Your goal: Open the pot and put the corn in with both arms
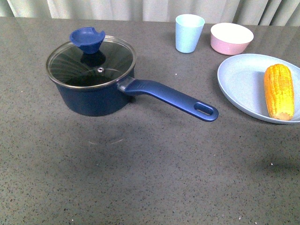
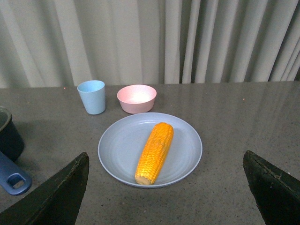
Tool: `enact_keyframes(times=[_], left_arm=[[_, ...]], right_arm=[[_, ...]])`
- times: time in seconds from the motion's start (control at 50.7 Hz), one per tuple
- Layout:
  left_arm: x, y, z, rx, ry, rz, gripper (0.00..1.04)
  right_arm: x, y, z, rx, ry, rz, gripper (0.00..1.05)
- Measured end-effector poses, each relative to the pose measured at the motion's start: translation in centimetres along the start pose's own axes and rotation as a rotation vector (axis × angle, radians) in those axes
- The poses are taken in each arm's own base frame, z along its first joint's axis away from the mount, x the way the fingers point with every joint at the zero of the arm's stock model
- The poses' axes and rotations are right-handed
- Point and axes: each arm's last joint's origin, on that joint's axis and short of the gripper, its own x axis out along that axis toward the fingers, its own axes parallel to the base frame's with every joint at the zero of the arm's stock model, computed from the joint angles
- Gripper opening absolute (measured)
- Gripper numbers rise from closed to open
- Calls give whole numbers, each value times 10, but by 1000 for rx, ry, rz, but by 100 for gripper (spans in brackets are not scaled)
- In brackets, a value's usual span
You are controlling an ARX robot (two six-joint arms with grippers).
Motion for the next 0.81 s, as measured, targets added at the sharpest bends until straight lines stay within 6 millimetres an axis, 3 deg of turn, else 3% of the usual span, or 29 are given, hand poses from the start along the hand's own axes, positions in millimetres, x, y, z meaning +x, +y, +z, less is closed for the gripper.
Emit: enact_keyframes(times=[0.158,0.296,0.355,0.533,0.631,0.809], left_arm=[[0,0,0,-3,4,-3,96],[7,-2,3,-151,400,-111,96],[14,-3,4,-175,458,-110,96],[48,-9,18,-208,464,-147,96],[78,-17,26,-232,443,-199,96],[116,-34,23,-249,468,-254,96]], right_arm=[[0,0,0,0,0,0,96],[0,0,0,0,0,1,96],[0,0,0,0,0,0,96],[0,0,0,0,0,0,96],[0,0,0,0,0,0,96],[0,0,0,0,0,0,96]])
